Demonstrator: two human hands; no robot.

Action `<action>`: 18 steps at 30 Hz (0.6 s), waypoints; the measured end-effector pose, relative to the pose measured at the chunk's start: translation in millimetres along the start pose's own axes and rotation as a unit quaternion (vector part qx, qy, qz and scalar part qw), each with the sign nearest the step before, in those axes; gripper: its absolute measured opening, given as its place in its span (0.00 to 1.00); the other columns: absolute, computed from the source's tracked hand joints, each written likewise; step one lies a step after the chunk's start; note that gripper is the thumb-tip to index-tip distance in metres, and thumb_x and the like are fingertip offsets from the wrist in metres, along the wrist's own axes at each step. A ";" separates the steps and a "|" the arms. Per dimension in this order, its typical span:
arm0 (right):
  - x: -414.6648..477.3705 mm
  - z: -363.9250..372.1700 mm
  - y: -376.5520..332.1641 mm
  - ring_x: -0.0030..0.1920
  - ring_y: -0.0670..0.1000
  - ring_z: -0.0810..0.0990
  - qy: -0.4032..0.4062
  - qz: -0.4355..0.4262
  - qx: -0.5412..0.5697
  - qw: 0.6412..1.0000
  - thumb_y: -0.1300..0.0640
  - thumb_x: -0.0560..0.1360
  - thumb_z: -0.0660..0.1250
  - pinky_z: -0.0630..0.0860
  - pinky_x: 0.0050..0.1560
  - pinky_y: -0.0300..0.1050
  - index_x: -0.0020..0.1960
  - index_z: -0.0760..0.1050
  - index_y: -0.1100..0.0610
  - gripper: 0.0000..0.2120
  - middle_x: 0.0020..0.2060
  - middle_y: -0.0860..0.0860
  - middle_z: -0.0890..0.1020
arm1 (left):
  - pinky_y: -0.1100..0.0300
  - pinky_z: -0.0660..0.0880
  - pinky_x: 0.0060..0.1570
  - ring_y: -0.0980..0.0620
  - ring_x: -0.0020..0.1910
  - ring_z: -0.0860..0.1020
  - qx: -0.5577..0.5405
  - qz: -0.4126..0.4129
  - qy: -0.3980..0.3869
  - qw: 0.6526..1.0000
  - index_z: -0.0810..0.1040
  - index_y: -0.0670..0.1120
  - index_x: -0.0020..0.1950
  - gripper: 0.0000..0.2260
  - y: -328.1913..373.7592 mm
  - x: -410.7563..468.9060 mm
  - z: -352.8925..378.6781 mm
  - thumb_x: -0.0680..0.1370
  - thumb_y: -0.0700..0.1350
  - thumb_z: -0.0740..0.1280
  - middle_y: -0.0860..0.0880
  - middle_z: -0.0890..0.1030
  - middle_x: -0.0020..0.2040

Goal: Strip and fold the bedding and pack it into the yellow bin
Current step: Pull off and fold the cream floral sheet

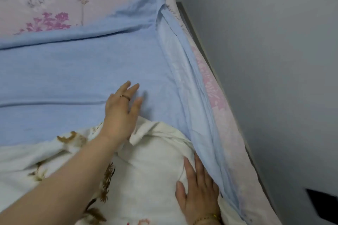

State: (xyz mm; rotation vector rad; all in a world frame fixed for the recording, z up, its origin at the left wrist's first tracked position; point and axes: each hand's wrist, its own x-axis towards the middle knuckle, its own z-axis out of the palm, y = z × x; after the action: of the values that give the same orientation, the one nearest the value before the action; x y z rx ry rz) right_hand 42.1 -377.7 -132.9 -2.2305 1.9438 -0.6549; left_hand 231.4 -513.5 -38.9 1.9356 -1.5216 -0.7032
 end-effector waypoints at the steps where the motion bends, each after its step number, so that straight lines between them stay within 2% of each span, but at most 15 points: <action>1: 4.7 -2.6 -0.6 0.69 0.54 0.62 -0.003 -0.004 -0.015 1.000 0.46 0.73 0.51 0.62 0.56 0.42 0.76 0.41 0.48 0.35 0.75 0.46 0.39 | 0.46 0.54 0.73 0.53 0.72 0.60 -0.018 -0.008 0.035 0.999 0.68 0.43 0.69 0.21 -4.4 -22.1 -2.9 0.78 0.50 0.58 0.46 0.62 0.74; 3: 8.7 -7.5 -3.2 0.59 0.53 0.67 -0.025 0.006 -0.030 0.999 0.45 0.66 0.54 0.60 0.61 0.42 0.75 0.50 0.47 0.38 0.75 0.45 0.39 | 0.44 0.52 0.73 0.57 0.69 0.57 -0.023 -0.013 0.093 0.995 0.67 0.43 0.70 0.27 -13.3 -65.4 -7.4 0.75 0.54 0.53 0.49 0.60 0.73; 4: 7.9 -13.1 -4.0 0.61 0.54 0.66 -0.042 0.008 -0.035 0.998 0.45 0.66 0.54 0.58 0.64 0.44 0.72 0.58 0.48 0.34 0.75 0.45 0.38 | 0.43 0.52 0.73 0.57 0.69 0.56 -0.008 -0.010 0.114 0.993 0.66 0.41 0.70 0.29 -16.9 -86.2 -8.3 0.75 0.56 0.51 0.50 0.58 0.72; 5: 9.5 -18.9 -5.0 0.67 0.54 0.63 -0.066 0.014 -0.036 0.997 0.45 0.67 0.54 0.54 0.68 0.44 0.68 0.62 0.50 0.29 0.75 0.45 0.38 | 0.42 0.53 0.71 0.56 0.70 0.56 0.016 0.000 0.127 0.992 0.65 0.40 0.71 0.30 -20.1 -101.5 -6.2 0.74 0.56 0.51 0.50 0.57 0.70; 7: 10.5 -28.5 -4.1 0.75 0.48 0.47 -0.073 0.012 -0.042 0.996 0.45 0.74 0.50 0.40 0.73 0.41 0.65 0.64 0.53 0.22 0.75 0.45 0.39 | 0.43 0.53 0.68 0.48 0.69 0.57 0.074 0.018 0.106 0.991 0.64 0.40 0.71 0.29 -24.9 -129.2 4.4 0.77 0.58 0.51 0.43 0.61 0.70; 8: 13.8 -34.9 -3.0 0.76 0.47 0.43 -0.069 0.013 -0.049 0.996 0.44 0.78 0.44 0.36 0.73 0.41 0.65 0.63 0.53 0.22 0.76 0.47 0.42 | 0.47 0.52 0.67 0.45 0.68 0.57 0.108 0.022 0.073 0.991 0.63 0.41 0.71 0.29 -25.6 -141.1 10.7 0.78 0.60 0.48 0.39 0.65 0.70; 9: 21.3 -42.5 -0.6 0.76 0.48 0.43 -0.084 0.029 -0.054 0.995 0.43 0.79 0.38 0.34 0.74 0.43 0.65 0.64 0.54 0.25 0.76 0.49 0.50 | 0.50 0.51 0.65 0.44 0.67 0.58 0.146 0.019 0.027 0.989 0.62 0.43 0.70 0.29 -27.0 -149.0 17.4 0.79 0.62 0.45 0.36 0.68 0.68; 11: 40.9 -61.2 8.8 0.75 0.54 0.52 -0.133 0.034 -0.093 0.986 0.42 0.79 0.34 0.31 0.73 0.47 0.65 0.69 0.54 0.31 0.69 0.53 0.69 | 0.54 0.46 0.66 0.43 0.67 0.59 0.210 -0.002 -0.069 0.975 0.63 0.44 0.70 0.31 -28.1 -158.9 27.8 0.79 0.63 0.39 0.35 0.73 0.65; 12: 51.8 -72.2 18.1 0.74 0.56 0.57 -0.156 0.028 -0.129 0.979 0.42 0.78 0.32 0.29 0.71 0.49 0.67 0.69 0.54 0.34 0.68 0.55 0.71 | 0.55 0.41 0.67 0.44 0.70 0.57 0.237 -0.011 -0.090 0.967 0.61 0.45 0.72 0.35 -27.6 -161.4 32.7 0.77 0.65 0.35 0.36 0.72 0.66; 13: 62.6 -82.7 28.2 0.74 0.56 0.58 -0.184 0.030 -0.170 0.968 0.40 0.77 0.31 0.25 0.69 0.50 0.72 0.61 0.53 0.34 0.71 0.56 0.66 | 0.56 0.34 0.66 0.46 0.74 0.50 0.253 -0.016 -0.105 0.962 0.54 0.45 0.75 0.42 -27.6 -161.3 35.2 0.72 0.69 0.29 0.38 0.67 0.71; 14: 72.6 -91.8 39.4 0.75 0.55 0.53 -0.233 0.061 -0.189 0.952 0.39 0.76 0.31 0.24 0.68 0.51 0.75 0.49 0.50 0.32 0.75 0.54 0.57 | 0.57 0.26 0.63 0.49 0.75 0.41 0.268 -0.016 -0.100 0.958 0.42 0.48 0.75 0.47 -29.4 -160.8 38.0 0.63 0.71 0.21 0.40 0.57 0.75; 15: 79.9 -99.2 50.8 0.76 0.53 0.50 -0.299 0.106 -0.158 0.935 0.38 0.77 0.34 0.28 0.70 0.53 0.76 0.41 0.48 0.29 0.76 0.51 0.51 | 0.56 0.21 0.60 0.51 0.74 0.35 0.277 -0.048 -0.141 0.949 0.32 0.49 0.70 0.49 -26.5 -159.3 36.2 0.55 0.72 0.16 0.43 0.48 0.77; 16: 85.9 -106.5 58.3 0.75 0.53 0.51 -0.365 0.170 -0.087 0.911 0.39 0.79 0.39 0.36 0.73 0.53 0.75 0.39 0.47 0.28 0.76 0.50 0.52 | 0.55 0.20 0.60 0.51 0.73 0.33 0.288 -0.069 -0.171 0.940 0.27 0.49 0.66 0.49 -23.6 -157.7 32.9 0.50 0.72 0.15 0.46 0.41 0.77; 17: 88.0 -110.0 64.7 0.74 0.55 0.56 -0.387 0.218 -0.013 0.896 0.41 0.79 0.43 0.46 0.74 0.52 0.76 0.40 0.47 0.28 0.75 0.50 0.55 | 0.52 0.23 0.63 0.49 0.74 0.33 0.299 -0.083 -0.196 0.930 0.25 0.49 0.66 0.48 -19.2 -155.3 29.4 0.51 0.74 0.18 0.47 0.38 0.77; 18: 86.9 -115.1 65.9 0.73 0.56 0.60 -0.382 0.244 0.048 0.890 0.42 0.80 0.46 0.54 0.73 0.51 0.76 0.42 0.47 0.28 0.74 0.52 0.59 | 0.50 0.27 0.67 0.49 0.74 0.33 0.307 -0.095 -0.217 0.922 0.26 0.49 0.68 0.46 -15.4 -153.9 26.5 0.57 0.74 0.24 0.47 0.37 0.76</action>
State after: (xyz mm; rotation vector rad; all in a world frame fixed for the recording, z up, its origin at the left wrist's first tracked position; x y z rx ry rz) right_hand -55.5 -450.6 -31.5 -1.4736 1.8313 0.1818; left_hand 190.2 -363.5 -59.9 2.5394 -2.0211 -0.8500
